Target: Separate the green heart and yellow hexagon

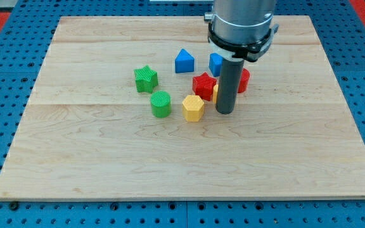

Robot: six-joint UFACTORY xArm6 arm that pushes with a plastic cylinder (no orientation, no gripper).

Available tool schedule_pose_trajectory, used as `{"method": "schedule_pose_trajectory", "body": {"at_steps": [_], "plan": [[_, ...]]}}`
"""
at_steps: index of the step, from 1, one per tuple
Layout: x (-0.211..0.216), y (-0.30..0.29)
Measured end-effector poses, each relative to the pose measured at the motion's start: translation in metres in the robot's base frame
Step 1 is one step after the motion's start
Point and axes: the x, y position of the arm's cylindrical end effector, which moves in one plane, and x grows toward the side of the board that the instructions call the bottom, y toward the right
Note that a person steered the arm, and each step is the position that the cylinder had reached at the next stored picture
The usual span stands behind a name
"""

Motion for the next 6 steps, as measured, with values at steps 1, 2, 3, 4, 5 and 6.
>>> {"method": "schedule_pose_trajectory", "body": {"at_steps": [1,2,3,4,5,6], "plan": [[0.000,-0.021],[0.000,-0.063],[0.000,-0.104],[0.000,-0.138],[0.044,-0.152],[0.076,-0.154]]}}
